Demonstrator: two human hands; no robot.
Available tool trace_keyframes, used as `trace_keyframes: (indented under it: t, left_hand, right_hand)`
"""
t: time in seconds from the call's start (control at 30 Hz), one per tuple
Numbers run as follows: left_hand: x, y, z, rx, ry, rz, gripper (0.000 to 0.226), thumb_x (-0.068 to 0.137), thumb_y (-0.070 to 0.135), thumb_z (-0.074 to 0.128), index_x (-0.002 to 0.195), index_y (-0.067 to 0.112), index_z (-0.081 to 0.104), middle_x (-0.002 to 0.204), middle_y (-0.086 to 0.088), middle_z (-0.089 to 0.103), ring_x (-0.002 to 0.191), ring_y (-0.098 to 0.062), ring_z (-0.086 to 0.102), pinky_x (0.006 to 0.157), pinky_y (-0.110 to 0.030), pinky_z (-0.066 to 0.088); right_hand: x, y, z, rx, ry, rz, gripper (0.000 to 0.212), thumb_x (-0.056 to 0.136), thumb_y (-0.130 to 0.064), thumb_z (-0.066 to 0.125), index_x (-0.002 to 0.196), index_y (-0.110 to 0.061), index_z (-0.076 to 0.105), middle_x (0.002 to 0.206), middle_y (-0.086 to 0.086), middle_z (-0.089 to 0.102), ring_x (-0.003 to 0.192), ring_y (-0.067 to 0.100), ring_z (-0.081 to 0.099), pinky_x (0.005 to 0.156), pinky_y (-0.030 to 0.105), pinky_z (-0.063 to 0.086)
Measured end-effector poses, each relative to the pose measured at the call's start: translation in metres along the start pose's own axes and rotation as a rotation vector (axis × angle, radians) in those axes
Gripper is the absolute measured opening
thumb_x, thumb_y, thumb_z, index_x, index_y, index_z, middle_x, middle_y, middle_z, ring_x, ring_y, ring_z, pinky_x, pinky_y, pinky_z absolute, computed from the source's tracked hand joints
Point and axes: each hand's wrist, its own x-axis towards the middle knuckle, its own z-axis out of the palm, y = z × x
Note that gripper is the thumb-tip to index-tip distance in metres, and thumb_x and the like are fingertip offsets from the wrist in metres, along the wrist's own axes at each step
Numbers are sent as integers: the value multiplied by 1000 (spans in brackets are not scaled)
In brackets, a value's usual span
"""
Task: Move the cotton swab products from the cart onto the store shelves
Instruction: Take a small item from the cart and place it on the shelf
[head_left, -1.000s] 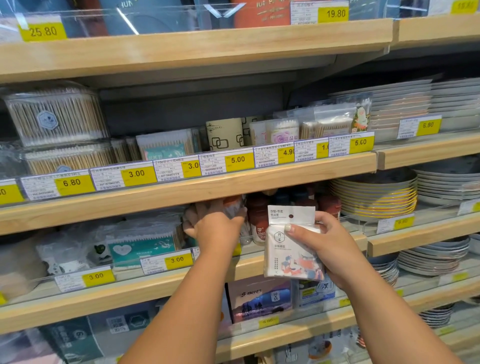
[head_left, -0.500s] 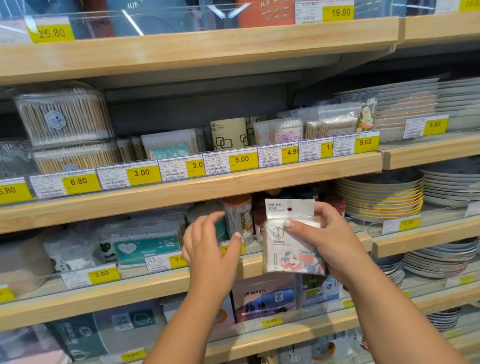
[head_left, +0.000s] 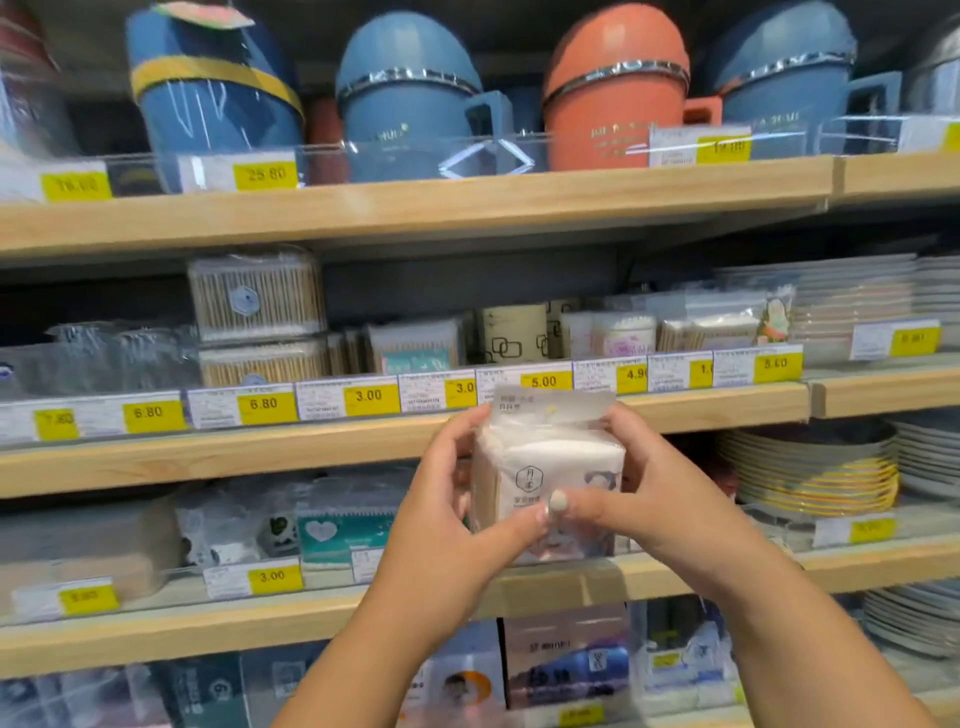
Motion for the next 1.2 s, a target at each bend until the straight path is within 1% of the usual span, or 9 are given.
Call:
trace_keyframes:
  t: [0.13, 0.27, 0.37, 0.47, 0.53, 0.63, 0.77, 0.87, 1.2]
  left_hand:
    - [19, 24, -10, 37, -15, 40, 82, 67, 43, 80, 135, 55, 36, 134, 24, 52, 122, -2, 53, 98, -35, 49]
    - [31, 47, -21, 176, 75, 60, 86, 64, 64, 67, 139, 59, 25, 148, 29, 30, 135, 7, 30, 102, -18, 30]
    - [25, 53, -31, 200, 180, 77, 59, 79, 48, 64, 131, 55, 37, 140, 29, 38, 130, 8, 34, 93, -13, 31]
    - [18, 52, -40, 193, 243, 56, 44, 87, 26, 63, 116, 53, 45, 128, 30, 46, 121, 8, 42, 93, -20, 38]
    - [15, 50, -46, 191, 285, 13, 43, 87, 20, 63, 116, 48, 48, 125, 29, 49, 118, 7, 44, 95, -28, 42]
    - [9, 49, -53, 208, 310, -48, 42, 88, 17, 61, 119, 44, 49, 124, 26, 50, 113, 7, 47, 88, -26, 43]
    - [2, 46, -57, 246, 315, -86, 39, 88, 20, 61, 114, 46, 51, 117, 24, 51, 108, 9, 47, 75, -20, 42]
    - [-2, 41, -60, 224, 331, -134, 36, 88, 19, 61, 110, 46, 53, 114, 19, 53, 106, 6, 49, 74, -23, 43]
    - [-8, 25, -61, 255, 356, -176, 31, 89, 17, 62, 104, 43, 56, 112, 15, 56, 102, 5, 52, 71, -16, 40]
  right_hand:
    - [14, -23, -2, -77, 84, -98, 55, 61, -29, 87, 109, -31, 62, 101, -3, 72, 93, 13, 69, 72, 30, 56]
    - [58, -38, -4, -168, 311, -284, 48, 70, -5, 80, 105, -31, 60, 100, -6, 69, 86, 1, 64, 70, 17, 52]
    - [95, -35, -11, -233, 454, -279, 50, 73, -9, 79, 107, -35, 53, 102, -6, 66, 85, 4, 63, 74, 22, 54]
    - [122, -32, -14, -380, 474, -223, 45, 77, -14, 77, 109, -29, 49, 96, -4, 61, 74, 0, 55, 56, 1, 39]
    - [137, -27, -14, -506, 442, -143, 42, 79, -20, 75, 112, -22, 48, 95, 0, 60, 76, 10, 55, 54, 9, 38]
    - [154, -20, -13, -683, 340, -6, 55, 81, -32, 73, 125, -15, 45, 112, 9, 60, 97, 25, 59, 74, 29, 47]
    - [164, -22, -9, -890, 271, 118, 63, 82, -33, 72, 137, -18, 45, 135, 14, 38, 108, 29, 56, 83, 29, 44]
    - [164, -25, -8, -957, 329, 156, 61, 79, -36, 75, 131, -17, 52, 133, 13, 41, 113, 31, 52, 92, 35, 47]
    - [158, -24, -7, -911, 378, 210, 60, 75, -31, 79, 125, -13, 50, 116, 13, 60, 107, 31, 57, 74, 33, 44]
